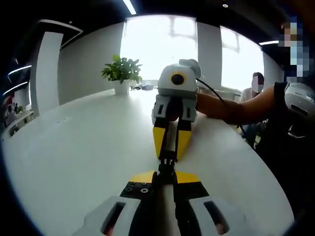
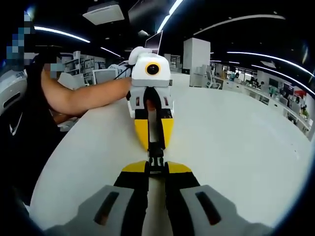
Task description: Snap the two parts of the plastic buckle together until the buckle closes and remains connected.
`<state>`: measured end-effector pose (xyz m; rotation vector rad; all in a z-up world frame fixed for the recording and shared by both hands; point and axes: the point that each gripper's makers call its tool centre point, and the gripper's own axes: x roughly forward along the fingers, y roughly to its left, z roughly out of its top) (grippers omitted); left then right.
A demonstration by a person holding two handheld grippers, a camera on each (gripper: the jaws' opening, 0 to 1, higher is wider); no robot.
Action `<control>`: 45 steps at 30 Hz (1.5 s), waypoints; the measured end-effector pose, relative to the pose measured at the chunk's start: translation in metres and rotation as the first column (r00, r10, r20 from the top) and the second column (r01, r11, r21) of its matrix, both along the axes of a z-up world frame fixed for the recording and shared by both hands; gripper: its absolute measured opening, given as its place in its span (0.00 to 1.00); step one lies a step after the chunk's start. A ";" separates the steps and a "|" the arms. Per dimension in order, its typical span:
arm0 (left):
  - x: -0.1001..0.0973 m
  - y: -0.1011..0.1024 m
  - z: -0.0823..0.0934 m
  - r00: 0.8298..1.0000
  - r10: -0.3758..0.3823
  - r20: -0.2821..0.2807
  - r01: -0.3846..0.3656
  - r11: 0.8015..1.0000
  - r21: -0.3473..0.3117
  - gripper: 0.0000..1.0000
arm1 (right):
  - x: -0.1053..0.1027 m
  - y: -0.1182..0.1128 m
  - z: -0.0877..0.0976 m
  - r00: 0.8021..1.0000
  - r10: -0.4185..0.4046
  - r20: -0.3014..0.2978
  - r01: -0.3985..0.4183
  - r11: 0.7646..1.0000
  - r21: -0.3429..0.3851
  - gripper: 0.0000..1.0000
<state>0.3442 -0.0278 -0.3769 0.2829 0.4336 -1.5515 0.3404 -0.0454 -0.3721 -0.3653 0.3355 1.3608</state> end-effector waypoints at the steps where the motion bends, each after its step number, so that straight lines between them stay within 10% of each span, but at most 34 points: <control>1: 0.000 0.000 0.000 1.000 0.000 0.003 0.000 1.000 0.001 0.11 | 0.001 0.000 0.000 1.000 0.000 0.000 0.000 1.000 0.001 0.11; 45: 0.000 -0.007 -0.001 0.999 -0.013 0.036 0.013 1.000 0.002 0.11 | -0.001 0.001 0.001 1.000 0.008 0.014 -0.008 1.000 0.006 0.11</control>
